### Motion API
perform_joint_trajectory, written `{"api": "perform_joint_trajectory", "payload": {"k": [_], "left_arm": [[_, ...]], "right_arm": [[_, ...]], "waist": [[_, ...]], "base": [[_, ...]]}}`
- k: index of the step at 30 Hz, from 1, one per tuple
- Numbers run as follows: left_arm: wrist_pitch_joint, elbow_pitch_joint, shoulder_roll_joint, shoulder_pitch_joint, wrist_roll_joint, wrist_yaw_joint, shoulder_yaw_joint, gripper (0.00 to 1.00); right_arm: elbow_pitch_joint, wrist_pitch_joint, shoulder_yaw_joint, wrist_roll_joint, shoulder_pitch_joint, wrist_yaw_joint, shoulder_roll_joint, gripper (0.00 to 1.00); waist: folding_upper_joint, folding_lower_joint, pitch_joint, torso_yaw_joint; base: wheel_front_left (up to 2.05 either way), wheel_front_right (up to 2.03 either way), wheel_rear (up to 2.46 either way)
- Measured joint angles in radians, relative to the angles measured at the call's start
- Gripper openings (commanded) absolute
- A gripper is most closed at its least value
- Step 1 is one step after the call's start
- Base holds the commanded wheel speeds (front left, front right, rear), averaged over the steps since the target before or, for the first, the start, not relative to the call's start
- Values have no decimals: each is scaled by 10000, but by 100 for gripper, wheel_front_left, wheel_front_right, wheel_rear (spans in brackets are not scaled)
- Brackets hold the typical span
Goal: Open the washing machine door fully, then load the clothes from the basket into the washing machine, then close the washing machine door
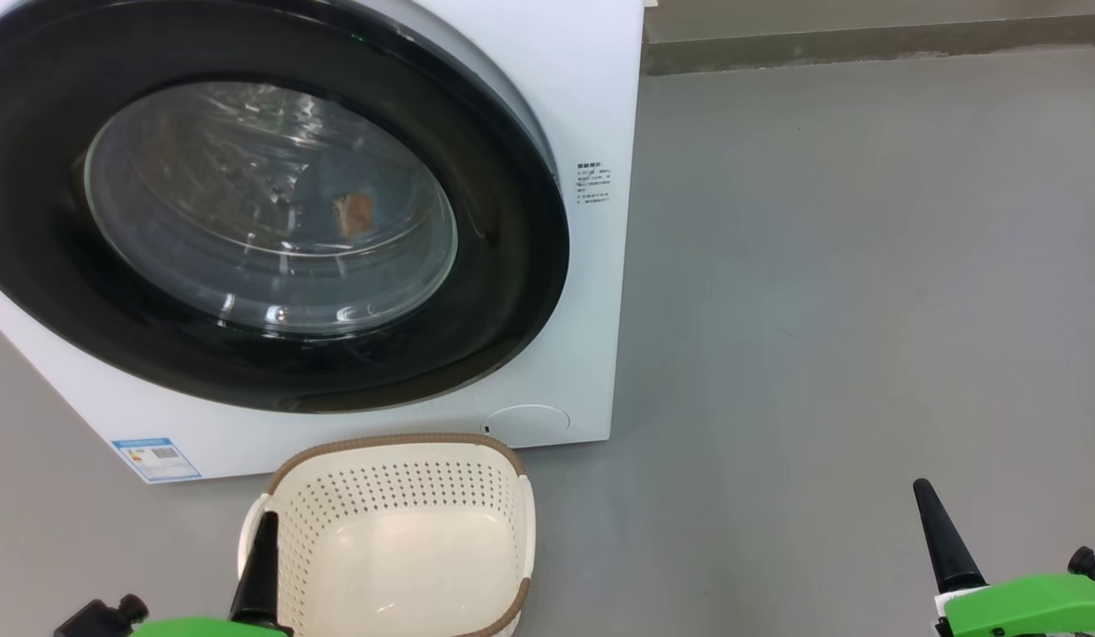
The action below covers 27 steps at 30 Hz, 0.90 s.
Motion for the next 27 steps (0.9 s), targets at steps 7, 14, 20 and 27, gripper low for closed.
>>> {"api": "perform_joint_trajectory", "payload": {"k": [7, 14, 20, 27], "left_arm": [[178, -86, -48, -3, -742, 0, 217, 0], [364, -184, -71, -4, -1482, 0, 412, 0], [533, -265, -109, -5, -2084, 0, 587, 0], [755, -380, -148, -8, -2805, 0, 807, 0]], "right_arm": [[107, 98, -25, 805, -245, -2, -19, 0], [253, 222, -59, 1605, -433, -2, -40, 0], [362, 314, -86, 2290, -591, -2, -56, 0], [510, 430, -111, 3058, -767, -4, -65, 0]], "waist": [[0, 0, 4, -57], [0, 0, 9, -115], [0, 0, 12, -165], [0, 0, 17, -222]], "base": [[0, 0, 0], [0, 0, 0], [0, 0, 0], [0, 0, 0]]}}
